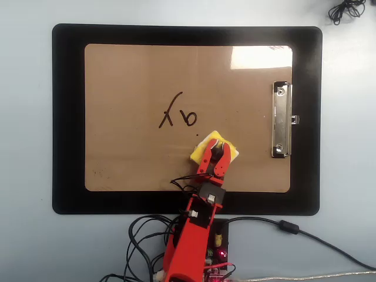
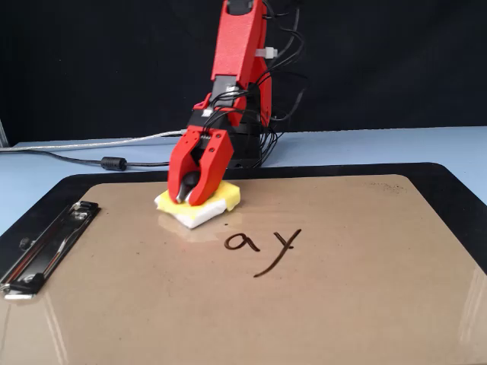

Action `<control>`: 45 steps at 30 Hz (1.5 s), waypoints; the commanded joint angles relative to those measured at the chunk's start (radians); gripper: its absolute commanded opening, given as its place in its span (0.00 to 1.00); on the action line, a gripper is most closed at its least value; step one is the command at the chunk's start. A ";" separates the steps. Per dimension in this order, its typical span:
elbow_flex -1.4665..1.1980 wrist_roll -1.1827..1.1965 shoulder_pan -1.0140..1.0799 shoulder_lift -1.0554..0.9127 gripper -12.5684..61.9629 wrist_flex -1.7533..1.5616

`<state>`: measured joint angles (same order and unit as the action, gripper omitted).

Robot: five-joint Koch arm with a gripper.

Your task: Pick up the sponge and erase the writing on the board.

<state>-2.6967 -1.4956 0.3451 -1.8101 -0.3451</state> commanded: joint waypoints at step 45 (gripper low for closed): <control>-0.029 -0.046 -0.377 -0.046 0.06 -0.020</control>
<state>-2.7228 -1.5248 -0.0276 -1.8116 -0.3605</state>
